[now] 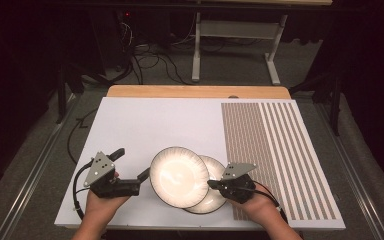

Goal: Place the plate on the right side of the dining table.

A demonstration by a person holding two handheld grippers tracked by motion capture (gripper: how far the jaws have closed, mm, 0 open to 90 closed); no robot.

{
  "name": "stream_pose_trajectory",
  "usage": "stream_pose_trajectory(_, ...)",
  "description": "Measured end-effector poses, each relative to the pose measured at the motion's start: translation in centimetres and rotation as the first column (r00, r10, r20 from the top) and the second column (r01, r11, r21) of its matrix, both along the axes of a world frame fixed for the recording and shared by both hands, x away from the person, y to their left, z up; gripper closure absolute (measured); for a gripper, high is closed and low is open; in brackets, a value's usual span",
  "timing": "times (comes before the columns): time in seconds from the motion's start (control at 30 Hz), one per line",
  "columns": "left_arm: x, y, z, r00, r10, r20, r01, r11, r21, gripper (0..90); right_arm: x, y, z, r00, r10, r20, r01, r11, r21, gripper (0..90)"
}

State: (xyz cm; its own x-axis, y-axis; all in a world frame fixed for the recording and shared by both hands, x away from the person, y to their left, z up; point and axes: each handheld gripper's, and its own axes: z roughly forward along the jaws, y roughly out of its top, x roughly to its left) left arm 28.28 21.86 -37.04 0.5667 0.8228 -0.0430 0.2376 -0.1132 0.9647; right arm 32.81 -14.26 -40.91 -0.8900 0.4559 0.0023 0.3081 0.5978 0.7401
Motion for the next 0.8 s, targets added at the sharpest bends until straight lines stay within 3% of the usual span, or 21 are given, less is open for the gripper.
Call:
stream_pose_trajectory(0.17, 0.3, -0.2, 0.1, 0.9997, 0.0, -0.026, 0.0, 0.9999, -0.013, 0.2, 0.0, 0.0, 0.0, 1.0, 0.001, 0.005, -0.001, 1.0, -0.007, 90.0)
stream_pose_trajectory(0.3, 0.9, -0.6, 0.6, 0.9959, -0.008, -0.09, 0.006, 0.9998, -0.02, 0.2, 0.0, 0.0, 0.0, 1.0, 0.004, 0.007, -0.004, 0.9999, -0.01, 90.0)
stream_pose_trajectory(0.33, 1.2, -0.8, 0.6, 0.9912, -0.02, -0.131, 0.017, 0.9996, -0.024, 0.2, -0.1, 0.0, 0.0, 1.0, 0.001, 0.005, -0.001, 0.9999, -0.011, 90.0)
stream_pose_trajectory(0.37, 1.2, -0.8, 0.6, 0.9912, -0.02, -0.131, 0.017, 0.9996, -0.024, 0.2, 0.0, -0.1, 0.0, 1.0, 0.003, 0.006, -0.003, 0.9999, -0.012, 90.0)
stream_pose_trajectory(0.4, 1.7, -1.1, 0.5, 0.9801, -0.034, -0.195, 0.034, 0.9994, 0.0, 0.2, -0.1, -0.1, -0.1, 1.0, 0.003, 0.006, -0.003, 0.9999, -0.013, 90.0)
stream_pose_trajectory(0.43, 1.7, -1.1, 0.5, 0.9801, -0.034, -0.195, 0.034, 0.9994, 0.0, 0.2, -0.1, -0.1, -0.1, 1.0, 0.003, 0.006, -0.003, 0.9999, -0.013, 90.0)
stream_pose_trajectory(0.47, 2.0, -1.5, 0.3, 0.9697, -0.045, -0.24, 0.052, 0.9984, 0.023, 0.2, 0.0, -0.1, -0.1, 0.9999, 0.006, 0.009, -0.006, 0.9999, -0.014, 90.0)
stream_pose_trajectory(0.5, 2.0, -1.5, 0.3, 0.9697, -0.045, -0.24, 0.052, 0.9984, 0.023, 0.2, 0.0, -0.1, -0.1, 0.9999, 0.006, 0.009, -0.006, 0.9999, -0.014, 90.0)
stream_pose_trajectory(0.53, 2.3, -1.9, 0.2, 0.9589, -0.048, -0.28, 0.068, 0.9959, 0.059, 0.2, -0.1, -0.1, -0.1, 1.0, 0.002, 0.005, -0.002, 0.9999, -0.015, 90.0)
stream_pose_trajectory(0.57, 2.3, -1.9, 0.2, 0.9589, -0.048, -0.28, 0.068, 0.9959, 0.059, 0.2, -0.1, -0.1, -0.1, 1.0, 0.002, 0.005, -0.002, 0.9999, -0.015, 90.0)
stream_pose_trajectory(0.6, 2.6, -2.3, 0.1, 0.944, -0.062, -0.324, 0.089, 0.9936, 0.069, 0.2, -0.1, 0.0, -0.1, 1.0, 0.004, 0.007, -0.004, 0.9999, -0.015, 90.0)
stream_pose_trajectory(0.63, 2.6, -2.3, 0.1, 0.944, -0.062, -0.324, 0.089, 0.9936, 0.069, 0.2, -0.1, 0.0, -0.1, 1.0, 0.004, 0.007, -0.004, 0.9999, -0.015, 90.0)
stream_pose_trajectory(0.67, 2.8, -2.7, 0.1, 0.9303, -0.072, -0.36, 0.107, 0.9913, 0.077, 0.2, -0.1, 0.0, -0.1, 1.0, 0.005, 0.008, -0.005, 0.9999, -0.016, 90.0)
stream_pose_trajectory(0.7, 2.8, -2.7, 0.1, 0.9303, -0.072, -0.36, 0.107, 0.9913, 0.077, 0.2, -0.1, 0.0, -0.1, 1.0, 0.005, 0.008, -0.005, 0.9999, -0.016, 90.0)
stream_pose_trajectory(0.73, 3.0, -2.9, 0.0, 0.9141, -0.083, -0.397, 0.122, 0.9898, 0.075, 0.6, -0.1, 0.0, -0.1, 0.9999, 0.004, 0.012, -0.004, 0.9998, -0.018, 90.0)
stream_pose_trajectory(0.77, 3.0, -2.9, 0.0, 0.9141, -0.083, -0.397, 0.122, 0.9898, 0.075, 0.7, -0.1, 0.0, -0.1, 0.9999, 0.004, 0.012, -0.004, 0.9998, -0.018, 90.0)
stream_pose_trajectory(0.8, 3.3, -3.1, -0.1, 0.8984, -0.084, -0.431, 0.127, 0.9894, 0.071, 0.7, -0.1, 0.0, -0.1, 0.9999, 0.004, 0.015, -0.004, 0.9998, -0.02, 90.0)
